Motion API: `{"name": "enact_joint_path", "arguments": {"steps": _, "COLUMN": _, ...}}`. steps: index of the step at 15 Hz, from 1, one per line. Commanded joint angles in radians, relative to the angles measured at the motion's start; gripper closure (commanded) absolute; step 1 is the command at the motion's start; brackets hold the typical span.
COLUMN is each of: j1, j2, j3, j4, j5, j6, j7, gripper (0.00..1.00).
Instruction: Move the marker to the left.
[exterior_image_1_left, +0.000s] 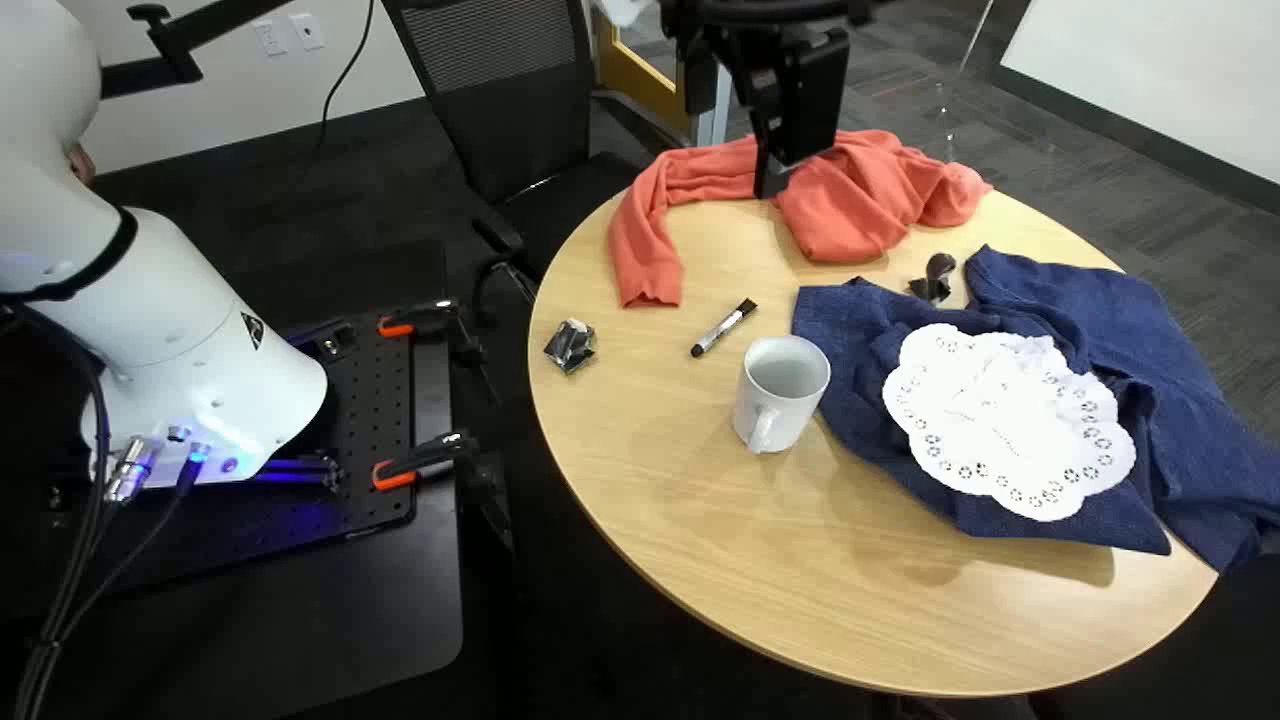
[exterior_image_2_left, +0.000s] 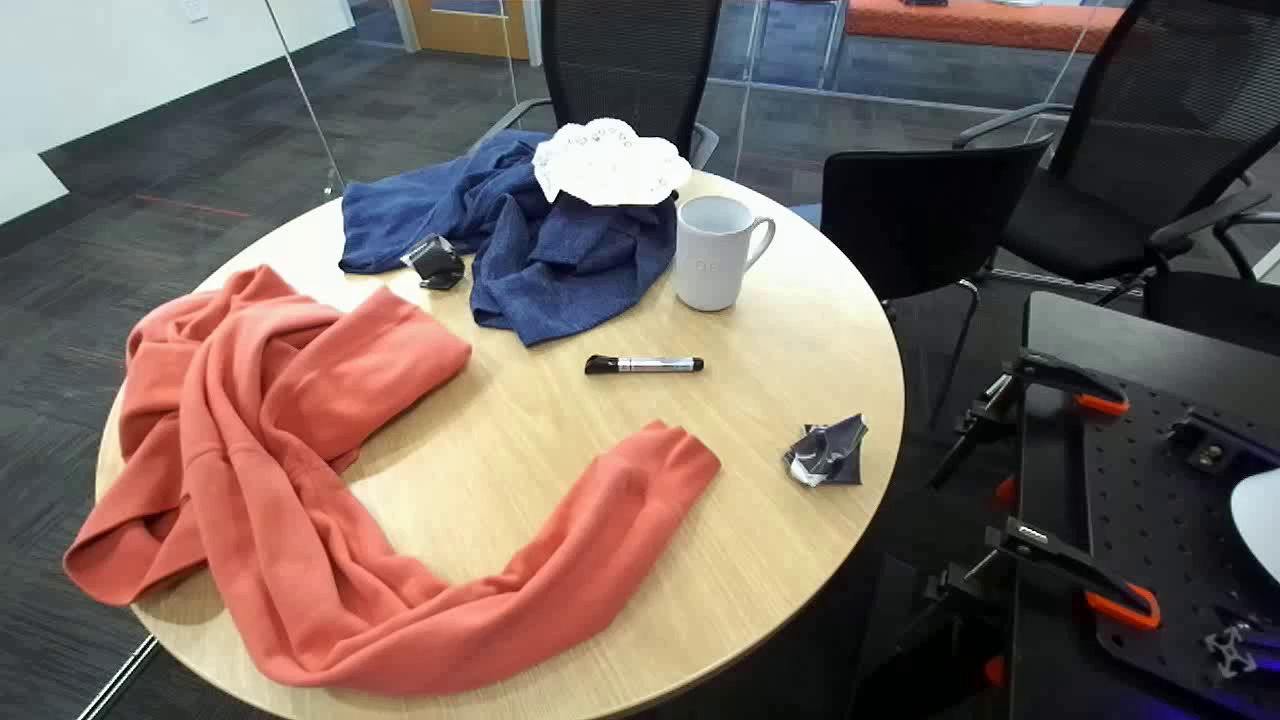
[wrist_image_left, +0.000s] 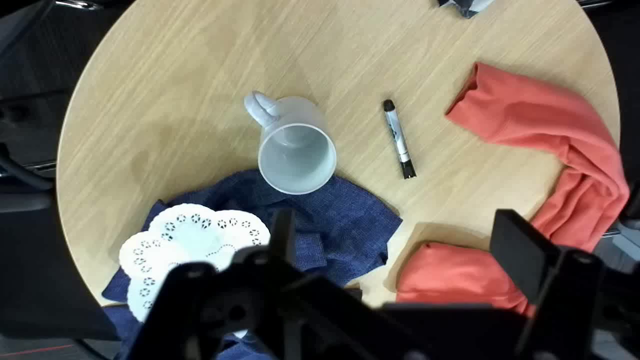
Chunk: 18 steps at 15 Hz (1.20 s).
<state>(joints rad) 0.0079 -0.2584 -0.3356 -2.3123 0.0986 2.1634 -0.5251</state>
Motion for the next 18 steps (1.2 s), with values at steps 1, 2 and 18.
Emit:
{"name": "enact_joint_path", "arguments": {"steps": 1, "j1": -0.038, "j2": 0.003, "j3": 0.036, "j4": 0.002, "j5": 0.011, "j6": -0.003, "j7": -0.008, "gripper": 0.00}}
{"name": "enact_joint_path", "arguments": {"steps": 2, "j1": -0.038, "j2": 0.003, "j3": 0.036, "j4": 0.002, "j5": 0.011, "j6": -0.003, "j7": -0.008, "gripper": 0.00}}
{"name": "enact_joint_path", "arguments": {"steps": 18, "j1": 0.005, "j2": 0.190, "j3": 0.176, "j4": 0.006, "j5": 0.033, "j6": 0.197, "j7": -0.059, "gripper": 0.00}}
